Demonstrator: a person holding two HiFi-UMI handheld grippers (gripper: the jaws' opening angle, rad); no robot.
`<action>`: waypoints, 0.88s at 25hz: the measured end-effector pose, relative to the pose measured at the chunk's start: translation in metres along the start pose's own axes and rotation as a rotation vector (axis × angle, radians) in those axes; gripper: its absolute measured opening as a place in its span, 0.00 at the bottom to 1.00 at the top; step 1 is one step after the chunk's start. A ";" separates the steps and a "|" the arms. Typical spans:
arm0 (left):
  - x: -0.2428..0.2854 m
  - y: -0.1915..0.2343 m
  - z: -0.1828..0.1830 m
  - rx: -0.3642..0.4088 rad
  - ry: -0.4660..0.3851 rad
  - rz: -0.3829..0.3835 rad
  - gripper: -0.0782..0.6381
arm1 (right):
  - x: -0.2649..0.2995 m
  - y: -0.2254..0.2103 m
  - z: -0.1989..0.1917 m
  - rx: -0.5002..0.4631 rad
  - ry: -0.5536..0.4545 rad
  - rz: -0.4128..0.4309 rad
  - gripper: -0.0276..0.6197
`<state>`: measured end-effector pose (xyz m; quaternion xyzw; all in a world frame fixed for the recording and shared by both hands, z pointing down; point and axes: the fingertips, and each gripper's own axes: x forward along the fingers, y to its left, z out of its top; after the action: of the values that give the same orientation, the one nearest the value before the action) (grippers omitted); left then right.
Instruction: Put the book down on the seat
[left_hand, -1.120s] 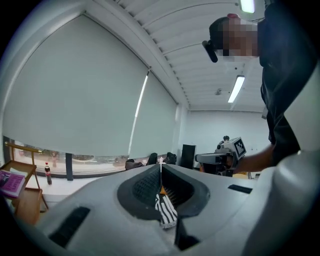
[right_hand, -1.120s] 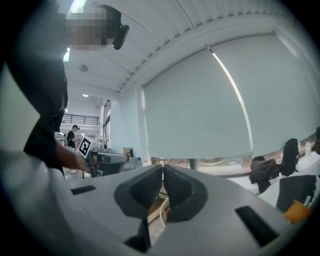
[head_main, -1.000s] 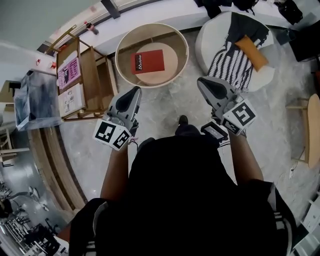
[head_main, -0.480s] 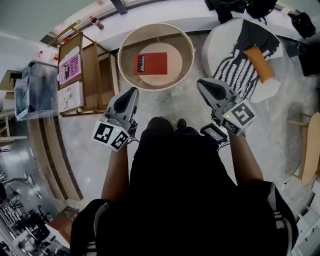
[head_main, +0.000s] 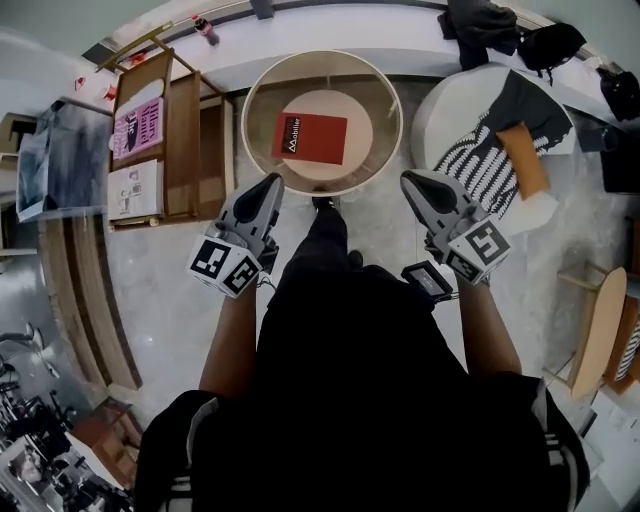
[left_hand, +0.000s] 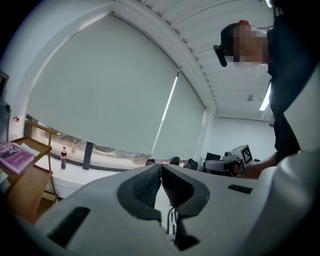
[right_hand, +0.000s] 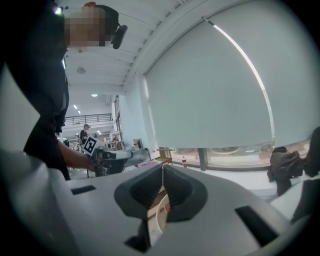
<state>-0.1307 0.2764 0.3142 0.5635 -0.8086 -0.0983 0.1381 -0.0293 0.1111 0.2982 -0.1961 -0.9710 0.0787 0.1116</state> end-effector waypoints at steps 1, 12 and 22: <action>0.006 0.011 0.001 -0.006 -0.007 0.006 0.14 | 0.009 -0.008 0.001 -0.003 0.012 0.005 0.09; 0.057 0.130 0.009 -0.141 -0.016 0.104 0.14 | 0.144 -0.064 0.017 0.017 0.128 0.124 0.09; 0.061 0.207 -0.043 -0.303 0.032 0.189 0.15 | 0.228 -0.105 0.002 -0.012 0.248 0.167 0.09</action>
<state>-0.3194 0.2908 0.4271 0.4594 -0.8314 -0.1965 0.2431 -0.2727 0.1059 0.3591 -0.2853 -0.9305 0.0570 0.2226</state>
